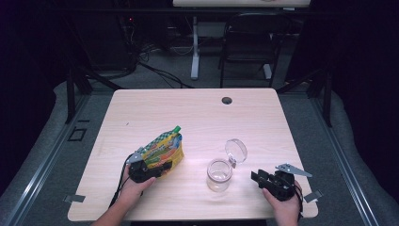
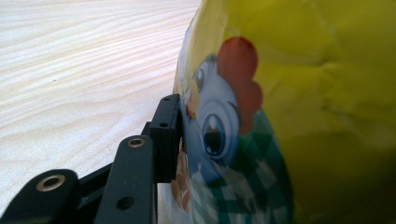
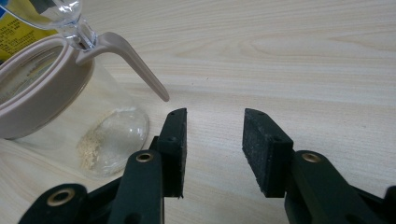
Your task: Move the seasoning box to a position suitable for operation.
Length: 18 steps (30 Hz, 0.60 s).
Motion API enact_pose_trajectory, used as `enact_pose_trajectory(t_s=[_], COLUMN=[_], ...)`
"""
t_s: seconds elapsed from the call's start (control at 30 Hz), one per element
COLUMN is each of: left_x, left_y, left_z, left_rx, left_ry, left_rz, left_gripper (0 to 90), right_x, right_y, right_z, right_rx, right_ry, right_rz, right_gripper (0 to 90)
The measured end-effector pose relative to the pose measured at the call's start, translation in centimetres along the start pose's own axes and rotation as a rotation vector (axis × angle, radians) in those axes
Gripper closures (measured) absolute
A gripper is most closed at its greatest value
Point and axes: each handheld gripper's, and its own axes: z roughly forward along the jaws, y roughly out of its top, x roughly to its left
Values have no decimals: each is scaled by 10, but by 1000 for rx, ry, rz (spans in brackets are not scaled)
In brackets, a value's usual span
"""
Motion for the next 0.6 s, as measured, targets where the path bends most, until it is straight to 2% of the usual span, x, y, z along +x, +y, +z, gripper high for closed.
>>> enact_pose_trajectory(t_s=[0.17,0.2,0.23,0.4,0.43,0.6], left_x=[0,1,1,0,1,2], left_y=[0,1,1,1,2,3], left_z=[0,-1,-1,0,-1,-1], left_rx=[0,16,15,2,16,24], left_ry=[2,-16,-16,4,-12,-13], left_rz=[-1,1,1,2,6,9], left_gripper=[598,599,600,602,602,604], right_x=[0,0,0,0,0,0], right_y=[0,0,0,0,0,0], right_z=[0,0,0,0,0,0], right_rx=[-1,-3,-3,1,1,-2], right_ry=[-2,-3,-3,-6,-7,-5], right_rz=[1,1,1,-3,-3,-2], right_gripper=[607,607,607,607,607,607])
